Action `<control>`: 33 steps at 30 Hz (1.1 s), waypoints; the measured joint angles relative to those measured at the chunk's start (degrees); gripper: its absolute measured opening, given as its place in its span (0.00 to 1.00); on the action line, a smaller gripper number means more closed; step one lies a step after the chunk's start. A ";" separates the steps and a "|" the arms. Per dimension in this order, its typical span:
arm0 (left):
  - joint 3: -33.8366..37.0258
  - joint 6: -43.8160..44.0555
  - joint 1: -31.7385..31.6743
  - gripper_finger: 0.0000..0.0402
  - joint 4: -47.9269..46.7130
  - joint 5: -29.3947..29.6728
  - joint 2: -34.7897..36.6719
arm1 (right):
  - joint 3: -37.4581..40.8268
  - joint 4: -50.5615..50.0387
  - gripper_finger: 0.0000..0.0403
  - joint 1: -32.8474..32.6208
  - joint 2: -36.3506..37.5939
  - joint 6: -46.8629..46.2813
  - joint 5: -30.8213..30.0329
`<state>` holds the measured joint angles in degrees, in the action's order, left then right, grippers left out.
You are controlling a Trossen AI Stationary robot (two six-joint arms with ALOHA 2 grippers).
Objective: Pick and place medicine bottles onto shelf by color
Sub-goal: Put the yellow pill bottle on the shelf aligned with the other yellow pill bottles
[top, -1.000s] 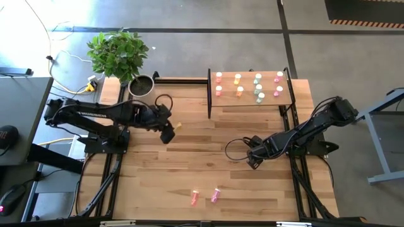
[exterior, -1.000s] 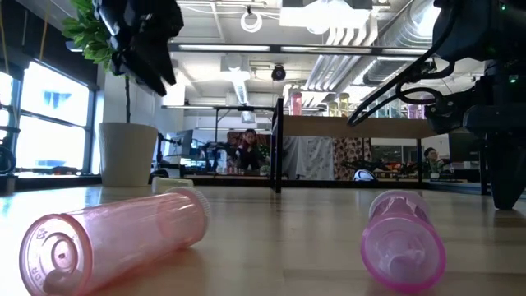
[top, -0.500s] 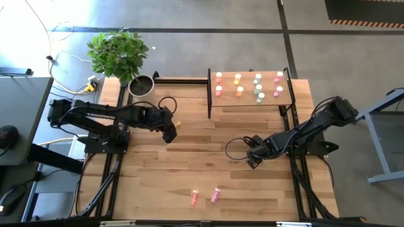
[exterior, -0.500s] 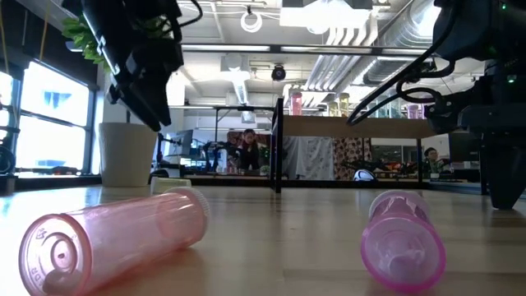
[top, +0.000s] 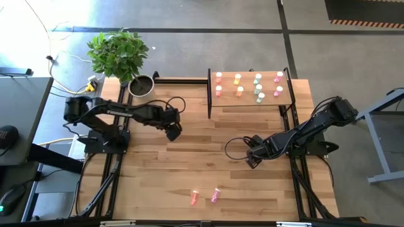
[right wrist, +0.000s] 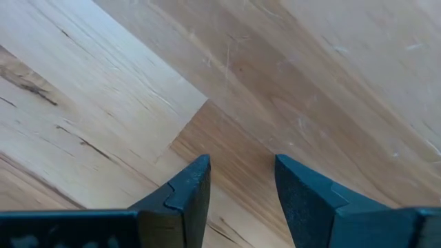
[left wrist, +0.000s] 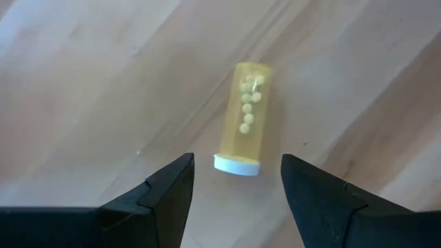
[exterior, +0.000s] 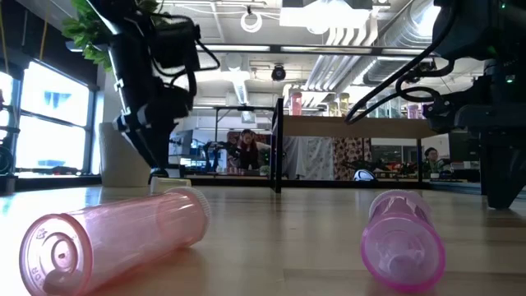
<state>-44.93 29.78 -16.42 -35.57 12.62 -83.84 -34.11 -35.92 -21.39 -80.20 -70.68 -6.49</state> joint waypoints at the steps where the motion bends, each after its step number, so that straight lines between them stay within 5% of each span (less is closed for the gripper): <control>1: 0.00 -0.01 -0.19 0.52 0.10 -0.02 -0.65 | 0.00 0.07 0.38 0.00 0.00 -0.02 -0.12; 12: -0.06 -4.06 -1.69 0.52 9.27 0.38 -3.38 | 0.00 0.17 0.38 0.00 0.02 -0.02 -0.58; 33: -0.20 -6.40 -5.86 0.45 11.28 -4.94 -10.83 | 0.00 0.72 0.38 0.00 0.00 -0.03 -1.83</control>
<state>-45.12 23.38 -22.28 -24.29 7.68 -94.67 -34.11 -35.20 -21.39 -80.20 -70.71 -8.32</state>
